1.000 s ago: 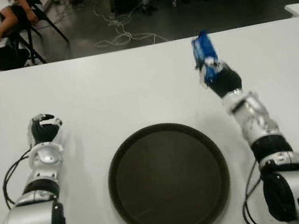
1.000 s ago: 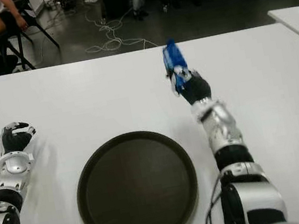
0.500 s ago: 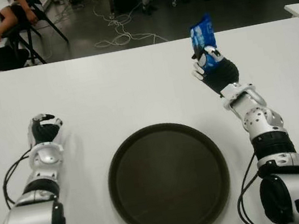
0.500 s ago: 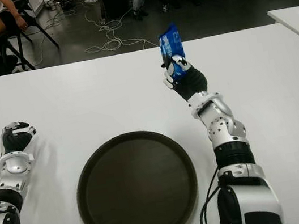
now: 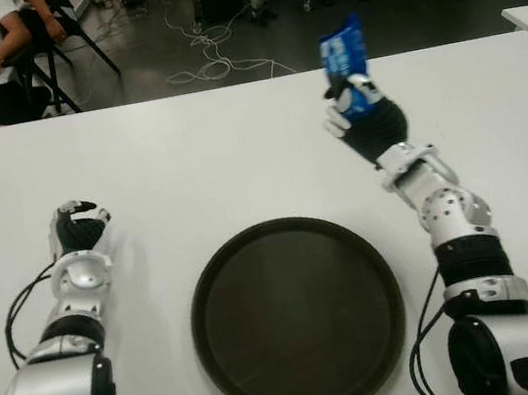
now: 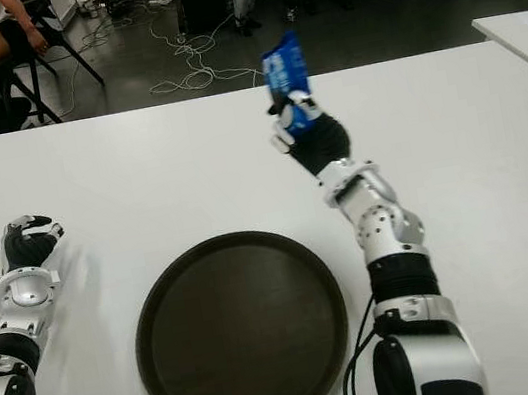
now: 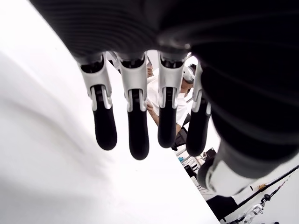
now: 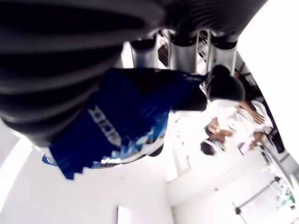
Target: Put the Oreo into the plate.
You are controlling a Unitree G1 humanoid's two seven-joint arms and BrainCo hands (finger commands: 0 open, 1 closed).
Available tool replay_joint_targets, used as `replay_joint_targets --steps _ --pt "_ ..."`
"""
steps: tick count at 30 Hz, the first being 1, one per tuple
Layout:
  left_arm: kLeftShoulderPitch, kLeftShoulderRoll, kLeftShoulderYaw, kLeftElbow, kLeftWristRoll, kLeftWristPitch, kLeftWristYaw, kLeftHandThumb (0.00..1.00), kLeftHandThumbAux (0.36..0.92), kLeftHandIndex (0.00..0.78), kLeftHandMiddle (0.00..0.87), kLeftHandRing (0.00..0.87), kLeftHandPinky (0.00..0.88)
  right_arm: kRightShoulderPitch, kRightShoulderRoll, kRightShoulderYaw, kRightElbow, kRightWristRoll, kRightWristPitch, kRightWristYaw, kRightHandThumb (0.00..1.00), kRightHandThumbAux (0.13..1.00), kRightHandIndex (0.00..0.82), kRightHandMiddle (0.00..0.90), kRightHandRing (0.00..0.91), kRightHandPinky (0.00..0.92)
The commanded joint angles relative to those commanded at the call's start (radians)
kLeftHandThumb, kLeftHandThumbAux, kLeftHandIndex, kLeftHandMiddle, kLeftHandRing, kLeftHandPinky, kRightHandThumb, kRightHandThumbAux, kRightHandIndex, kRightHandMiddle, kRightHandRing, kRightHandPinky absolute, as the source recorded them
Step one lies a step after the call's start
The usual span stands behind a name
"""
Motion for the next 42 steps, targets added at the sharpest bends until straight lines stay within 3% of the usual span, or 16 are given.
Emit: replay_joint_targets --steps 14,23,42 --pt "0.000 -0.002 0.003 -0.001 -0.005 -0.001 0.005 0.679 0.719 0.399 0.295 0.336 0.365 0.015 -0.014 0.064 -0.016 -0.057 0.012 0.008 0.711 0.712 0.441 0.831 0.846 0.854" --pt "0.001 -0.003 0.006 -0.003 -0.008 -0.009 -0.001 0.678 0.719 0.399 0.299 0.342 0.373 0.030 -0.061 0.204 0.002 -0.262 -0.098 0.030 0.708 0.713 0.441 0.828 0.829 0.829" --pt "0.003 -0.011 0.015 -0.004 -0.014 -0.012 0.005 0.682 0.717 0.400 0.292 0.330 0.365 0.014 -0.115 0.363 0.149 -0.556 -0.338 0.010 0.709 0.713 0.441 0.816 0.815 0.812"
